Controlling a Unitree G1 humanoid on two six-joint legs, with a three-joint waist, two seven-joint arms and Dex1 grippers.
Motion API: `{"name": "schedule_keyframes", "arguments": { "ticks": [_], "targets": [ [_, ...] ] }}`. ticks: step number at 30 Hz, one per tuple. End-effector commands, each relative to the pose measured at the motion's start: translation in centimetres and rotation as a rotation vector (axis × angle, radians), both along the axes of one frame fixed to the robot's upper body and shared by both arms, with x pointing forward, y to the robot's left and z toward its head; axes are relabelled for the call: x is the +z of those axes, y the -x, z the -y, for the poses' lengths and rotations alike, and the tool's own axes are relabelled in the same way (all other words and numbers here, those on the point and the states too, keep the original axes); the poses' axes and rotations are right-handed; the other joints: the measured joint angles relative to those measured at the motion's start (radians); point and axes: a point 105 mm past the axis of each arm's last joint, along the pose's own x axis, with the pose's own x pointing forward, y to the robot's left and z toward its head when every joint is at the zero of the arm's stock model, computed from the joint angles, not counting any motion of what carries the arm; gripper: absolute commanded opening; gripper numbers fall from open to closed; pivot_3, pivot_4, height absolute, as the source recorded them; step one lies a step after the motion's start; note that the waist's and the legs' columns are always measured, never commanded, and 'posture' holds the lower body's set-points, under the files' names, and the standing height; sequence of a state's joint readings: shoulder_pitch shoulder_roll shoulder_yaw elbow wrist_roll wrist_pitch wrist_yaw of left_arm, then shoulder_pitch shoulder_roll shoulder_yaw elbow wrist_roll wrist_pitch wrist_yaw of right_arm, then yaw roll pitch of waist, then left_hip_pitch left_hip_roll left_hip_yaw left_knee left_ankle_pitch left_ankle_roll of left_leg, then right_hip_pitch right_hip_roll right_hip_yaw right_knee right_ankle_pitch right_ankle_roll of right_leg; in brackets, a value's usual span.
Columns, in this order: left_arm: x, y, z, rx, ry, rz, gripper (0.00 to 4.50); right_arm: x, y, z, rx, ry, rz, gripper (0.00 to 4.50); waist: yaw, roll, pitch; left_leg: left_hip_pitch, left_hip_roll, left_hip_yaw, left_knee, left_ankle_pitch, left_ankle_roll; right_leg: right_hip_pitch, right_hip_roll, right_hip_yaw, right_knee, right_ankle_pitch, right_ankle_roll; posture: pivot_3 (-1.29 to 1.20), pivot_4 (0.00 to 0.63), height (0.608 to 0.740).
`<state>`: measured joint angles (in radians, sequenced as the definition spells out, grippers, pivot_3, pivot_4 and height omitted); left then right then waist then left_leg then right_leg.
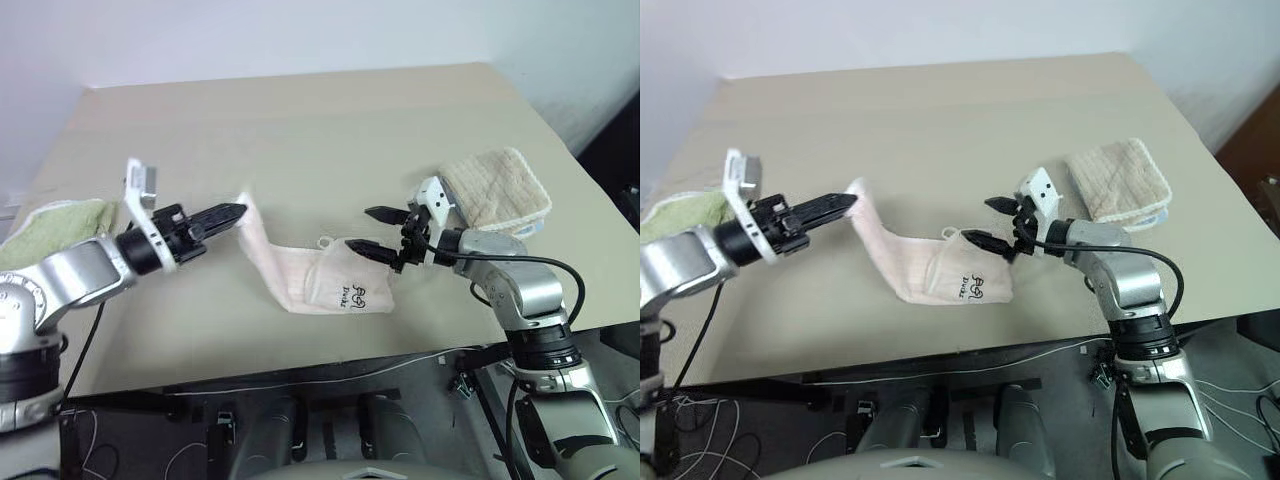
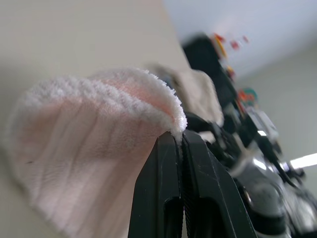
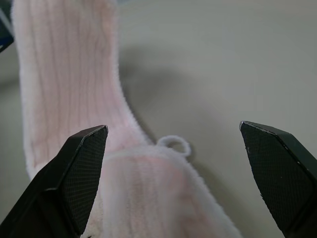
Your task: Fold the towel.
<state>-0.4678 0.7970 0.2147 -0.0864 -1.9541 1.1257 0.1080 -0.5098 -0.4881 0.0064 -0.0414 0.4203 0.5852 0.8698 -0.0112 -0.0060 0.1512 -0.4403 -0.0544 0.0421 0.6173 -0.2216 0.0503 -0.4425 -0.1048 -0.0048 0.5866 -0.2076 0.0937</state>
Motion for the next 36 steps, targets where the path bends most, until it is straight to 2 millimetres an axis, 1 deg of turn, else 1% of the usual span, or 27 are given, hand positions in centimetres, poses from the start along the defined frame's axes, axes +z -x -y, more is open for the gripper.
{"name": "schedule_keyframes", "arguments": {
  "ticks": [1,3,5,6,9,12,13,18,20,26,32,36],
  "targets": [
    [1.1,0.2,2.4,-0.171,-0.028,0.010,0.03,2.2,-0.2,2.1,-0.070,-0.027,0.062,4.50,0.001,-0.001,0.000,0.000,0.000,0.000,0.000,0.000,0.000,0.000,0.000,0.000,0.000,0.000,0.000,0.00,0.150,0.740],
    [1.6,-0.1,3.6,-0.246,-0.047,0.015,0.03,2.4,-0.5,3.5,-0.126,-0.029,0.057,4.50,0.002,-0.001,0.001,0.000,0.000,0.000,0.002,0.000,0.000,0.000,0.001,0.000,0.002,0.000,0.000,0.00,0.150,0.740],
    [1.2,0.0,4.8,-0.323,-0.100,0.011,0.03,2.7,-0.5,4.7,-0.173,-0.025,0.065,4.50,0.002,-0.001,0.001,-0.001,0.000,-0.001,0.005,0.000,0.000,0.000,0.001,0.000,0.005,0.000,0.000,0.00,0.150,0.740],
    [0.8,0.2,5.7,-0.376,-0.124,0.000,0.03,2.8,-0.4,5.6,-0.203,-0.017,0.073,4.50,0.001,-0.001,0.001,-0.001,0.000,-0.001,0.006,0.000,0.000,0.000,0.001,0.000,0.005,0.000,0.000,0.00,0.150,0.740],
    [-0.4,0.6,7.5,-0.490,-0.182,-0.014,0.03,2.8,0.0,7.1,-0.258,0.006,0.088,4.50,0.001,-0.001,0.001,-0.001,0.000,-0.001,0.009,0.000,0.000,0.001,0.001,0.000,0.008,0.000,0.000,0.00,0.150,0.740],
    [-1.4,0.7,8.7,-0.561,-0.216,-0.021,0.03,2.8,0.5,7.8,-0.295,0.010,0.093,4.50,-0.002,-0.002,0.002,-0.001,0.001,-0.001,0.011,0.000,0.000,0.001,0.001,0.000,0.009,0.000,0.000,0.00,0.150,0.740],
    [-1.8,0.6,9.3,-0.584,-0.230,-0.015,0.03,2.7,0.8,8.0,-0.310,0.009,0.094,4.50,-0.001,-0.002,0.002,-0.001,0.001,-0.001,0.012,0.000,0.000,0.001,0.001,0.000,0.009,0.000,0.000,0.00,0.150,0.740],
    [-2.8,0.0,11.8,-0.682,-0.299,0.045,0.03,2.5,1.6,8.5,-0.352,0.013,0.095,4.50,0.001,-0.002,0.002,-0.002,0.001,-0.001,0.012,0.000,0.001,0.001,0.000,0.000,0.009,0.000,0.000,0.00,0.150,0.740],
    [-3.6,-0.4,12.6,-0.716,-0.333,0.063,0.03,2.5,1.8,8.7,-0.369,0.015,0.096,4.50,0.001,-0.002,0.003,-0.002,0.001,-0.001,0.012,0.000,0.001,0.000,-0.001,0.000,0.008,0.000,0.000,0.00,0.150,0.740],
    [-5.2,-1.0,14.1,-0.785,-0.396,0.122,0.03,2.3,2.3,8.9,-0.395,0.021,0.093,4.50,0.001,-0.002,0.004,-0.003,0.001,-0.001,0.011,-0.001,0.002,-0.001,-0.001,0.000,0.007,0.000,0.000,0.00,0.150,0.740],
    [-6.7,-0.6,15.8,-0.829,-0.416,0.152,0.03,2.2,2.3,9.0,-0.407,0.029,0.095,4.50,0.002,-0.003,0.005,-0.004,0.001,-0.001,0.012,-0.001,0.003,-0.001,-0.001,0.000,0.008,0.000,0.000,0.00,0.150,0.740],
    [-6.5,-0.2,16.0,-0.848,-0.378,0.184,0.03,2.1,2.2,9.0,-0.408,0.036,0.096,4.50,0.002,-0.003,0.005,-0.004,0.001,-0.001,0.013,-0.001,0.004,-0.001,-0.001,0.000,0.008,0.000,0.000,0.00,0.150,0.740]
  ]
}}
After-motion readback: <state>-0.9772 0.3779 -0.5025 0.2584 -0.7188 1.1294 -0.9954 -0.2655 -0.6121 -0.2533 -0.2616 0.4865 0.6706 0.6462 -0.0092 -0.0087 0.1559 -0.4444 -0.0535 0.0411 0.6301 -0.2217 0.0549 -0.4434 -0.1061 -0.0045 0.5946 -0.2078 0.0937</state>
